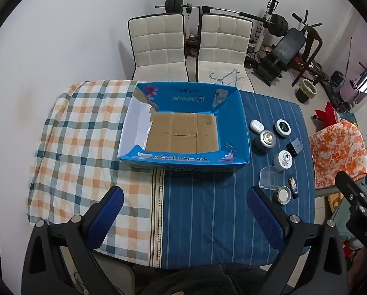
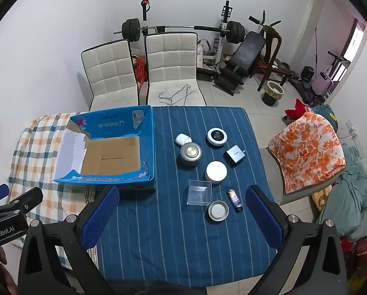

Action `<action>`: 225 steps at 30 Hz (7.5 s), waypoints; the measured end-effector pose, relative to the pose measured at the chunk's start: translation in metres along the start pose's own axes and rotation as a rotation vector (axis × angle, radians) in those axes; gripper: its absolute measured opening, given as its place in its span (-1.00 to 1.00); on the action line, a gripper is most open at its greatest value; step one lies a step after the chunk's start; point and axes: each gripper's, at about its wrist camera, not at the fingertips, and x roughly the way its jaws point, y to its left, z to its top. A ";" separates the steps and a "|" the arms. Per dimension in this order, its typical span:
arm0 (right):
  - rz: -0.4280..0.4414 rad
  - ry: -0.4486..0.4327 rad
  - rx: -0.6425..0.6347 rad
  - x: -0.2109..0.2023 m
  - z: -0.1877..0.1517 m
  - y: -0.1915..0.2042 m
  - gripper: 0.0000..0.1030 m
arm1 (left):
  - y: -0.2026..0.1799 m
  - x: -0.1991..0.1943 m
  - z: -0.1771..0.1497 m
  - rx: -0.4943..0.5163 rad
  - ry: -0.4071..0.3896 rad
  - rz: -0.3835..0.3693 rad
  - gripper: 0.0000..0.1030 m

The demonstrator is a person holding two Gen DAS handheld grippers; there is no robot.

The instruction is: Organize rigid objects

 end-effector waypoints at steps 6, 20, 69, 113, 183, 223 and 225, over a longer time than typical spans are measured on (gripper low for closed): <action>0.001 0.007 0.005 0.000 -0.001 0.001 1.00 | -0.001 0.001 0.000 0.005 -0.009 0.006 1.00; 0.011 0.012 0.004 0.011 -0.002 0.010 1.00 | 0.002 0.003 -0.002 0.002 -0.006 0.006 1.00; 0.030 -0.030 0.013 -0.016 0.014 0.002 1.00 | -0.014 -0.020 0.011 0.024 -0.064 0.006 1.00; -0.038 0.386 0.135 0.317 0.069 -0.196 1.00 | -0.209 0.183 0.104 0.256 0.175 -0.161 0.99; 0.030 0.396 0.180 0.385 0.088 -0.168 0.13 | -0.269 0.250 0.055 0.326 0.216 -0.054 0.33; 0.144 0.588 0.024 0.511 0.143 0.202 0.13 | 0.054 0.307 0.126 0.071 0.247 0.032 0.33; 0.162 0.607 0.050 0.523 0.141 0.200 0.13 | 0.058 0.318 0.126 0.055 0.268 0.019 0.33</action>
